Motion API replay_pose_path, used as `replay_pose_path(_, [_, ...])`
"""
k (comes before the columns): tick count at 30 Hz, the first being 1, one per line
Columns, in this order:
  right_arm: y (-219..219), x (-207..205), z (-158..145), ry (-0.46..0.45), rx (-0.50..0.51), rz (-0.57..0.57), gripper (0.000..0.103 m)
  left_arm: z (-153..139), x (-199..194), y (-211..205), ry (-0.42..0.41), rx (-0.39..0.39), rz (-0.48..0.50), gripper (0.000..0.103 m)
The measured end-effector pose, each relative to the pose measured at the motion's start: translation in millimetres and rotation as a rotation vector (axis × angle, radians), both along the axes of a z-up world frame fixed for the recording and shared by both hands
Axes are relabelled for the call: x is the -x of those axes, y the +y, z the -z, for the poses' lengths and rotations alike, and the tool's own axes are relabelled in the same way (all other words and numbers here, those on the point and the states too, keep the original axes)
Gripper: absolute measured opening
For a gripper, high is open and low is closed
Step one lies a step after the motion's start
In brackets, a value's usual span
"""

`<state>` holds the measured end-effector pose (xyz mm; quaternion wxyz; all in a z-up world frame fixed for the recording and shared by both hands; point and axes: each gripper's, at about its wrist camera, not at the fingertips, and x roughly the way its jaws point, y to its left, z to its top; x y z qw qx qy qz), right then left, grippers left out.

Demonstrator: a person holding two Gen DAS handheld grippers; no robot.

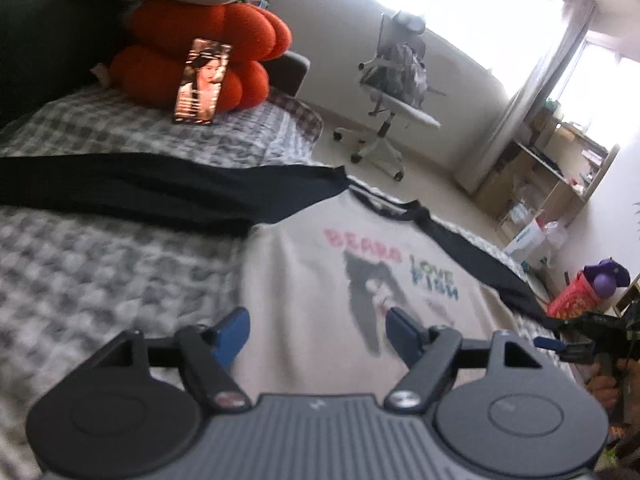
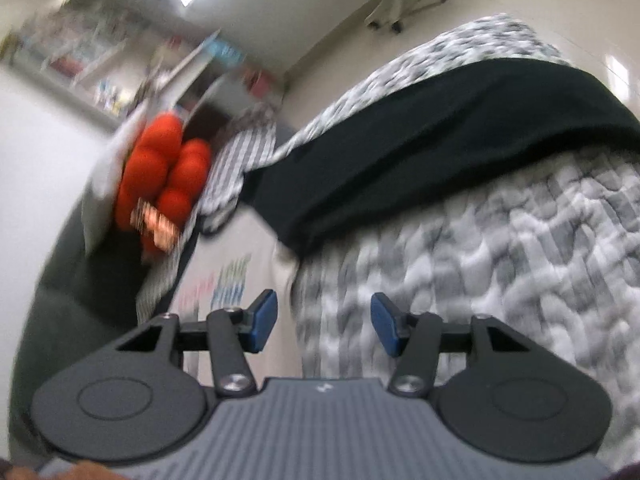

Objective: Fold clothes

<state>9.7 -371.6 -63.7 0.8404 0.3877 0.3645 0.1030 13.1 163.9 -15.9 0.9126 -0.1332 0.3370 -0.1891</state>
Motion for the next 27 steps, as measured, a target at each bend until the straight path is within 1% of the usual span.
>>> replay_pose_path(2, [-6,-8,6,-0.007,-0.051,0.058,0.055,3,-8,-14,-0.019,-0.001,0.018,0.077])
replay_pose_path(5, [-17,-16,15,-0.016,-0.131,0.147,0.046,9,-20,-34,-0.047,-0.002,0.046,0.077])
replay_pose_path(6, [-20,-18,17,-0.019,-0.143,0.172,0.039,10,-24,-41,-0.057,-0.002,0.055,0.077])
replay_pose_path(7, [-22,-19,18,-0.018,-0.146,0.197,0.029,14,-27,-45,-0.058,-0.007,0.059,0.077])
replay_pose_path(8, [-24,-20,20,-0.008,-0.145,0.221,0.022,18,-30,-49,-0.058,-0.014,0.062,0.077])
replay_pose_path(9, [-27,-21,22,0.003,-0.144,0.245,0.006,21,-33,-53,-0.058,-0.020,0.065,0.077])
replay_pose_path(10, [-29,-22,25,0.022,-0.131,0.266,0.000,25,-35,-56,-0.059,-0.026,0.068,0.077])
replay_pose_path(12, [-34,-19,27,0.016,-0.158,0.293,0.000,33,-41,-64,-0.059,-0.039,0.073,0.077])
replay_pose_path(13, [-37,-17,28,0.015,-0.169,0.306,0.000,38,-42,-67,-0.050,-0.056,0.069,0.077])
replay_pose_path(15, [-39,-16,28,0.005,-0.166,0.300,0.000,52,-42,-70,-0.060,-0.100,0.067,0.077])
replay_pose_path(19, [-44,-14,29,0.001,-0.191,0.278,0.000,53,-29,-84,-0.141,-0.227,0.085,0.079])
replay_pose_path(20, [-46,-13,29,0.001,-0.194,0.269,0.002,50,-27,-87,-0.143,-0.245,0.083,0.080])
replay_pose_path(21, [-49,-11,27,-0.005,-0.194,0.264,0.012,46,-25,-90,-0.143,-0.259,0.079,0.081])
replay_pose_path(23, [-55,-6,22,-0.013,-0.189,0.261,0.018,39,-22,-96,-0.143,-0.289,0.073,0.082])
replay_pose_path(25, [-65,5,17,-0.031,-0.179,0.270,0.043,31,-18,-102,-0.142,-0.319,0.066,0.083])
replay_pose_path(27, [-75,16,11,-0.047,-0.158,0.303,0.050,24,-14,-110,-0.124,-0.352,0.037,0.083])
